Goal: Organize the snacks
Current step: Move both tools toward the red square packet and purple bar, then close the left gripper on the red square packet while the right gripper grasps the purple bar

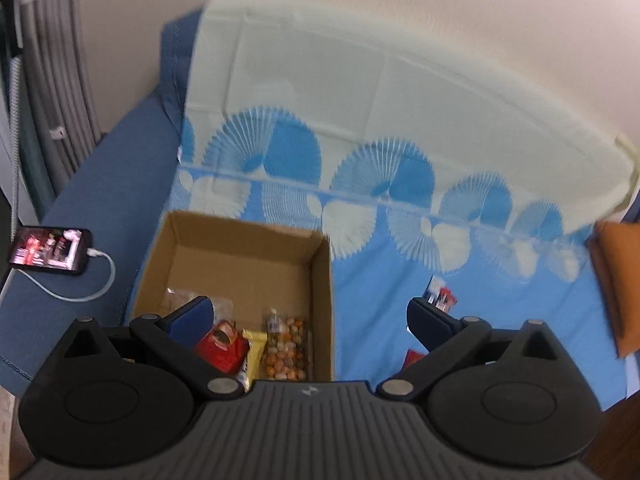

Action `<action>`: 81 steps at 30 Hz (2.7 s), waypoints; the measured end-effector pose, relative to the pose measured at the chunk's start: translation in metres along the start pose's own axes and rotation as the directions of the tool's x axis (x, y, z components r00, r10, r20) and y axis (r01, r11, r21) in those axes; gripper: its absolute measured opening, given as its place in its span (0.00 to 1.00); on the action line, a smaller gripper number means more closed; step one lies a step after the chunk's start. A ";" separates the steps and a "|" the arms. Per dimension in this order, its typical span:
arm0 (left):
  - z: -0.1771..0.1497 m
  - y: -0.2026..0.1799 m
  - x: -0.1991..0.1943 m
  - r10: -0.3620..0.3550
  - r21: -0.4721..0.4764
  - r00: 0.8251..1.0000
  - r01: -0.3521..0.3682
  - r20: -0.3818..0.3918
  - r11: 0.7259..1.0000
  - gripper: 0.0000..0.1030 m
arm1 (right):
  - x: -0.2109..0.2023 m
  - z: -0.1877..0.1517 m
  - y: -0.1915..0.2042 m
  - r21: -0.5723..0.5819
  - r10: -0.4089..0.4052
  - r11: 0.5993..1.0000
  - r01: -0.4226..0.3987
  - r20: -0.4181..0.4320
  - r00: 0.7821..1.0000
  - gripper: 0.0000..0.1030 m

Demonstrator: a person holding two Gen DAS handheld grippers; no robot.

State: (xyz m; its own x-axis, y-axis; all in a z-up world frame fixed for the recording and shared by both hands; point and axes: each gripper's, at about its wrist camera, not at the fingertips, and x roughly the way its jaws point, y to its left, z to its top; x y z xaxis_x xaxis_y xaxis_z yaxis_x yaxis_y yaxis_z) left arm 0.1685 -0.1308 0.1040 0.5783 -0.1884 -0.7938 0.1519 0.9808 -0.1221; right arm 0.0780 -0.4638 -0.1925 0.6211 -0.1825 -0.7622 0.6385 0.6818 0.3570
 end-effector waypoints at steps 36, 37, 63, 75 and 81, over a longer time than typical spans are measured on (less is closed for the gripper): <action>-0.174 -0.244 0.345 0.014 0.918 0.947 0.308 -0.322 0.249 0.99 | 0.073 0.040 -0.083 -0.359 -0.038 0.933 -0.024 -0.165 0.986 0.84; -0.177 -0.248 0.349 0.012 0.918 0.943 0.322 -0.334 0.233 0.99 | 0.075 0.041 -0.084 -0.370 -0.041 0.929 -0.023 -0.162 0.986 0.84; -0.176 -0.236 0.326 -0.095 0.877 0.920 0.392 -0.381 0.277 0.70 | 0.056 0.029 -0.097 -0.380 -0.012 0.924 -0.038 -0.127 0.992 0.16; -0.209 -0.259 0.350 -0.079 0.885 0.894 0.448 -0.441 0.129 0.59 | 0.059 0.034 -0.108 -0.377 -0.017 0.925 -0.035 -0.135 0.991 0.20; -0.189 -0.242 0.336 -0.126 0.832 0.874 0.485 -0.469 0.269 0.16 | 0.055 0.029 -0.102 -0.421 -0.045 0.907 -0.002 -0.101 0.994 0.16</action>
State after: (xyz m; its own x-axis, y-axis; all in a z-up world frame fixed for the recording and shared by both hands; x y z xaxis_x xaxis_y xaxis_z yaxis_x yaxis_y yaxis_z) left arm 0.1748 -0.4222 -0.2460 0.1102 -0.2646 -0.9580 0.9883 0.1311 0.0775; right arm 0.0602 -0.5642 -0.2557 0.5423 -0.1404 -0.8284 0.3868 0.9169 0.0978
